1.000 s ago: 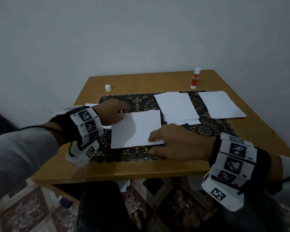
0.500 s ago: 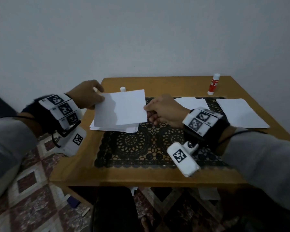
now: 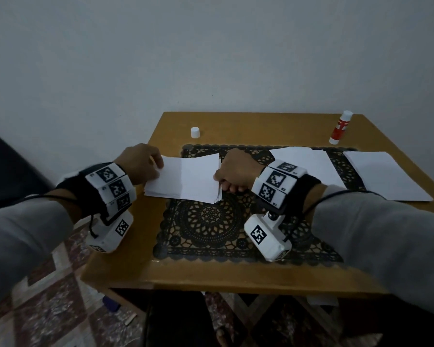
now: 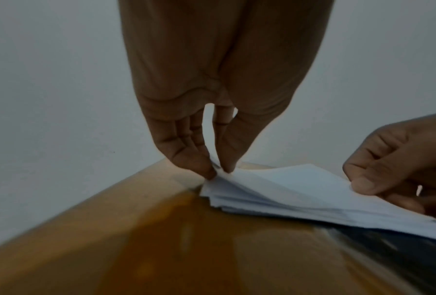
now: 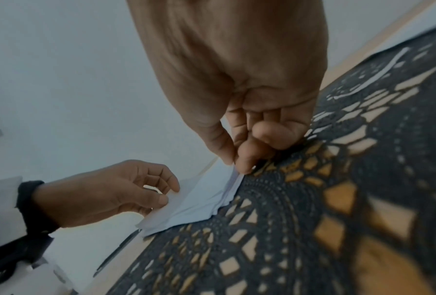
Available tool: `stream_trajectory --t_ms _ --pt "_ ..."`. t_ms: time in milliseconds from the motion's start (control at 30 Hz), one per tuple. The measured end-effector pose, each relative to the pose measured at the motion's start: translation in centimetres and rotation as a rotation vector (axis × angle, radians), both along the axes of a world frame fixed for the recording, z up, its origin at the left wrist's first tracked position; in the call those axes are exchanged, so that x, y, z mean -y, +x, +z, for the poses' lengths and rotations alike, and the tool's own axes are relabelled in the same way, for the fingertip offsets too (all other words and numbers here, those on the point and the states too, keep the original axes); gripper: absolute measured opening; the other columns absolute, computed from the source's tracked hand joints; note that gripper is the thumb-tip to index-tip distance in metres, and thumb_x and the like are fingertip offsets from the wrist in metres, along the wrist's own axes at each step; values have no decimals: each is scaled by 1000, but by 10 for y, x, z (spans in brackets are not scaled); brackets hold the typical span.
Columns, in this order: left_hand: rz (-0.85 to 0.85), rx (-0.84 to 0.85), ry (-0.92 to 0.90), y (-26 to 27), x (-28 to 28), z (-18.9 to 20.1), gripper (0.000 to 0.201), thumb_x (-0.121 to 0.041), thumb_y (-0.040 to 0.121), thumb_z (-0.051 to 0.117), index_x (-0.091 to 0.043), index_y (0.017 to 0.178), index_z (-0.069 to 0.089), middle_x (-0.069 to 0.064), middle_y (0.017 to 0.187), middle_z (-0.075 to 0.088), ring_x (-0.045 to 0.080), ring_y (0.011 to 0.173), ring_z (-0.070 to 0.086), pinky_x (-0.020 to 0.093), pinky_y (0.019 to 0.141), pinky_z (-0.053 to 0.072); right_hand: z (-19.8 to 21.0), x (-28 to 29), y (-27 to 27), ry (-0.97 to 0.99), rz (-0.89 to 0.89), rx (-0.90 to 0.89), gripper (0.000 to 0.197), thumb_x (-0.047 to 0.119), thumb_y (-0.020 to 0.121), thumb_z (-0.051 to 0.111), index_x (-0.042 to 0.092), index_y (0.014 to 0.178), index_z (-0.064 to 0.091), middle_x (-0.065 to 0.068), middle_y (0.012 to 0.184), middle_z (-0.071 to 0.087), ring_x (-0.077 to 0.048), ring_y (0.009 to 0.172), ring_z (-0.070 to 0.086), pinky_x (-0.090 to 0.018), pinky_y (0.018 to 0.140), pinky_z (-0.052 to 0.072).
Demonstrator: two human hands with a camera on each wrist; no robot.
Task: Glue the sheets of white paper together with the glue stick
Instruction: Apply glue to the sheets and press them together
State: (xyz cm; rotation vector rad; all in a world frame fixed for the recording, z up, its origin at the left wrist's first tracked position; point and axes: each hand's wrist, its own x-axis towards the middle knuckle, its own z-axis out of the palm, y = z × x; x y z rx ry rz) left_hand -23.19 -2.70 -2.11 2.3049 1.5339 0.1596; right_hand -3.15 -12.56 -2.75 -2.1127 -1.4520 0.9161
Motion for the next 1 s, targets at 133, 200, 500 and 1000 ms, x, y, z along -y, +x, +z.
stream_trajectory --t_ms 133,200,500,1000 --pt "-81 -133 39 1 7 -2 18 -13 83 67 -19 99 60 5 97 50 22 88 51 29 73 41 -2 3 1 31 94 156 28 15 90 64 1 65 63 -13 66 66 -15 41 53 -20 37 42" --pt "-143 -117 124 2 13 -4 21 -16 85 65 -20 105 58 5 102 46 22 90 51 30 76 42 -3 9 2 69 130 198 33 19 91 62 1 63 63 -12 62 66 -17 45 56 -26 44 49" --pt "-362 -255 103 24 36 3 24 -8 87 55 -21 105 65 6 107 55 17 90 49 26 79 39 -1 65 39 372 194 413 27 16 90 55 -2 71 56 -15 72 61 -27 66 57 -39 60 46" --pt "-706 -82 239 178 98 19 29 -11 90 49 -12 118 58 9 117 60 27 105 55 38 87 47 2 118 204 346 -152 683 17 18 94 50 12 78 51 -15 82 62 -23 68 47 -29 54 27"
